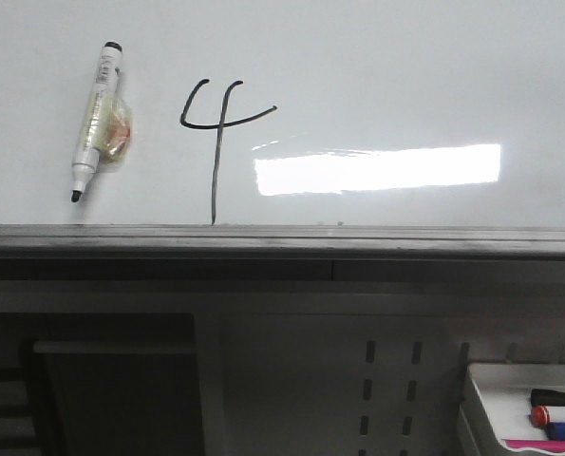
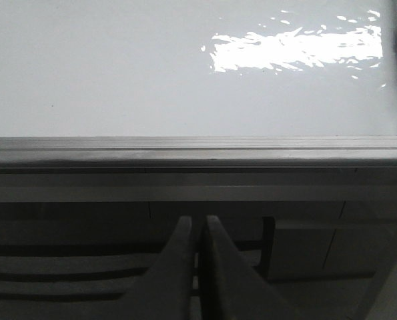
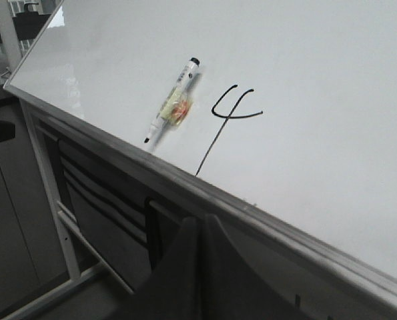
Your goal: Write number 4 on whiteboard
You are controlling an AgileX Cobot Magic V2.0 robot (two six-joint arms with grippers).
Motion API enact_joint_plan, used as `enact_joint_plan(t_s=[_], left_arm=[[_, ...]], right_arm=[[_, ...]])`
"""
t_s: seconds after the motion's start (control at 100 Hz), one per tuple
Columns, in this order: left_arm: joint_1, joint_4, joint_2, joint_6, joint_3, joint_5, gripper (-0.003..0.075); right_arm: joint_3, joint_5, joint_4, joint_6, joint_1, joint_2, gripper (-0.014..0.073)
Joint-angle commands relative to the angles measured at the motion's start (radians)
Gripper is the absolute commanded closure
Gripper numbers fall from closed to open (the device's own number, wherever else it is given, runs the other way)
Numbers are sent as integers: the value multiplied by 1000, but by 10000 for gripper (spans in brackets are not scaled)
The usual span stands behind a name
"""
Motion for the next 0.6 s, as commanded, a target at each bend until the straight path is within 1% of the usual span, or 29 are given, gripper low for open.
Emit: enact_joint_plan(t_s=[0.0, 0.16, 0.28, 0.41, 0.51, 0.59], left_arm=[[3, 1, -24, 2, 32, -66, 741], [3, 1, -24, 2, 32, -66, 741], [3, 1, -24, 2, 32, -66, 741], [3, 1, -24, 2, 32, -66, 741], [3, 1, -24, 2, 32, -66, 741], [3, 1, -24, 2, 32, -66, 741]], right_arm=[[-28, -120, -12, -5, -50, 11, 658], [-28, -126, -47, -5, -204, 11, 658], [-28, -126, -97, -5, -363, 11, 658], [-28, -133, -106, -5, -527, 11, 658], [-16, -127, -144, -4, -602, 11, 658], [11, -117, -168, 32, -650, -6, 658]])
